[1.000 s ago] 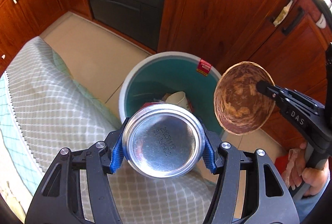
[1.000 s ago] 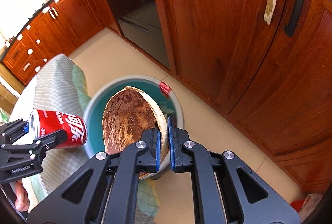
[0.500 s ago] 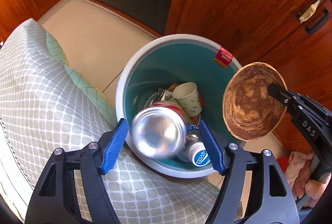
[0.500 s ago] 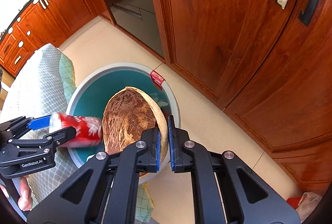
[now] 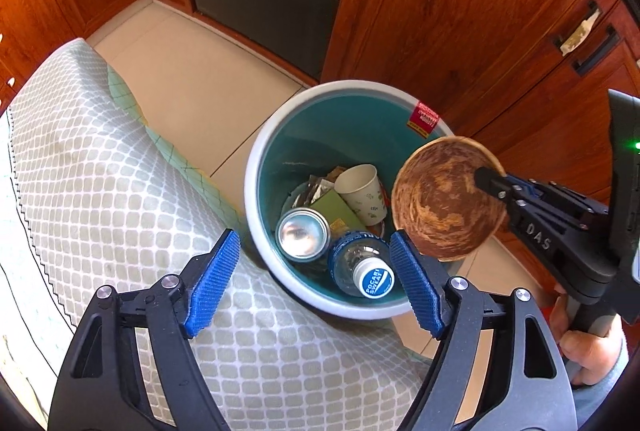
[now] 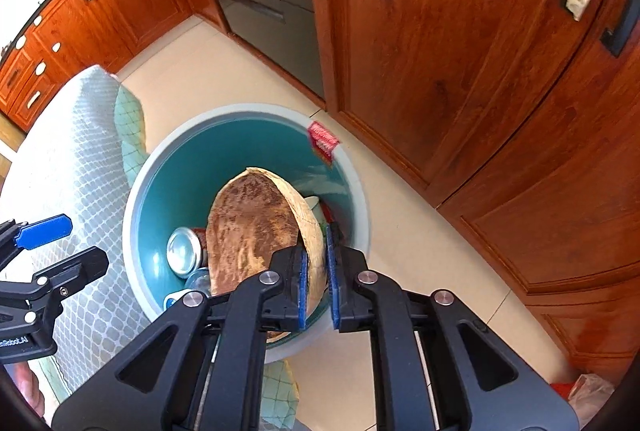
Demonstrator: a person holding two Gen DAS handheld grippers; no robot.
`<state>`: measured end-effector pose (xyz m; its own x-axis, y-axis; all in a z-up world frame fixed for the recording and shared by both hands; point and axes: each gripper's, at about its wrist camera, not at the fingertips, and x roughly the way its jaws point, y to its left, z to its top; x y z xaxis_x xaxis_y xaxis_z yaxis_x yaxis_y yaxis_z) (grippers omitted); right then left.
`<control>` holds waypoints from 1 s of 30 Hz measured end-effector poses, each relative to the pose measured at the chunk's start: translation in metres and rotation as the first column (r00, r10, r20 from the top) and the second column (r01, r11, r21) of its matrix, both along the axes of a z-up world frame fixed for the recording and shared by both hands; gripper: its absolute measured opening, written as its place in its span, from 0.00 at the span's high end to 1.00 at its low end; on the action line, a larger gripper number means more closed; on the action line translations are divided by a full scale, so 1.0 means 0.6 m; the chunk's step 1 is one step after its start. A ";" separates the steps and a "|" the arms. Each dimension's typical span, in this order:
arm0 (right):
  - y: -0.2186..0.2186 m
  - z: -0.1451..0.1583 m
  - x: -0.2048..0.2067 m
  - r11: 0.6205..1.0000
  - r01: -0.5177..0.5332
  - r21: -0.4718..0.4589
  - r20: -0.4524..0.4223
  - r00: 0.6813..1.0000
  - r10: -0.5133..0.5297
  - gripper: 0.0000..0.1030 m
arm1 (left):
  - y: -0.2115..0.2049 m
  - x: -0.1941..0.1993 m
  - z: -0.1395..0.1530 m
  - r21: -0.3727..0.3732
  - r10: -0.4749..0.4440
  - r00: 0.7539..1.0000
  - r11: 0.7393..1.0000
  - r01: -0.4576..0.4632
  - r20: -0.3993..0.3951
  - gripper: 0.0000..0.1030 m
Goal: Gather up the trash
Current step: 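Open the left tool to drop the can while the right tool drops the bowl, then move back over the table and grasp the green corn husk with the right tool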
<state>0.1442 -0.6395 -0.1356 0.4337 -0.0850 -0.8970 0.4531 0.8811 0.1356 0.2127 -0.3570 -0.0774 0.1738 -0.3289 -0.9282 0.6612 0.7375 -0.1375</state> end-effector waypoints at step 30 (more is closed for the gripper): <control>0.098 0.093 -0.037 0.999 -0.023 -0.038 0.034 0.999 0.025 0.14 | 0.138 -0.061 0.091 -0.106 0.081 0.995 0.992 -0.075 0.062 0.04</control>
